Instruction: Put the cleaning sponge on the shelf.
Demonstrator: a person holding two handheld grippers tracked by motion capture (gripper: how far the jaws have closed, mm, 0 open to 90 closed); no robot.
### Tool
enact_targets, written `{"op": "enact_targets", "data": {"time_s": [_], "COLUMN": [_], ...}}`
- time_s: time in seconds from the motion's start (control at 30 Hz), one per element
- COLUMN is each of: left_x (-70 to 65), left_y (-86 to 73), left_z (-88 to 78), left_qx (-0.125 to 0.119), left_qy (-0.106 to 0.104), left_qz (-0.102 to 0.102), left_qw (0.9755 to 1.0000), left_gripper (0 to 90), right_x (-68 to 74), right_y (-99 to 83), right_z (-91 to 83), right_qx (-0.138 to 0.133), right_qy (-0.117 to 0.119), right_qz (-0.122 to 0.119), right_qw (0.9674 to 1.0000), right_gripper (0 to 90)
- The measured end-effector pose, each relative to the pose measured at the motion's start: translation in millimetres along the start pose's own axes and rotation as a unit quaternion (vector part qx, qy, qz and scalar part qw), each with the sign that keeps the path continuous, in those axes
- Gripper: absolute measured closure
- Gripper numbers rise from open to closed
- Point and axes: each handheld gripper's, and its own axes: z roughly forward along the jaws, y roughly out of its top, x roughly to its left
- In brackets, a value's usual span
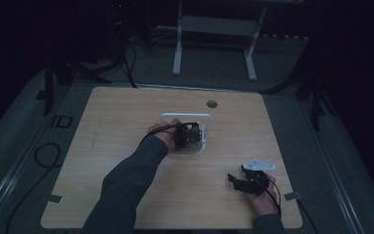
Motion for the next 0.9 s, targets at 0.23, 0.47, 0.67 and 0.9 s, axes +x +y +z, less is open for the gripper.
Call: {"op": "enact_targets", "data": {"time_s": [0.23,0.47,0.67,0.9], "left_x": [0.5,0.4,1.4,-0.3], "left_y": [-0.1,-0.7,-1.5,-3.8], "left_z": [0.6,-1.5,-7.4,-18.8], "left_qx": [-0.005,-0.007,-0.012,-0.022], "left_qy": [0.008,0.013,0.016,0.03], "left_qz": [-0.007,-0.017,-0.028,-0.028], "left_qw": [0.9999,0.9997,0.9994,0.9989], "left_gripper": [70.6,58.4,58.5,57.6], "right_x": [0.0,0.0,0.0,0.1], "right_y": [0.0,0.0,0.0,0.0], "right_z": [0.0,0.0,0.0,0.0], "right_qx": [0.0,0.0,0.0,0.0], "right_qy": [0.0,0.0,0.0,0.0], "right_qz": [0.0,0.0,0.0,0.001], "right_qw": [1.0,1.0,1.0,1.0], "right_gripper": [30.7,30.7,30.7,30.7]}}
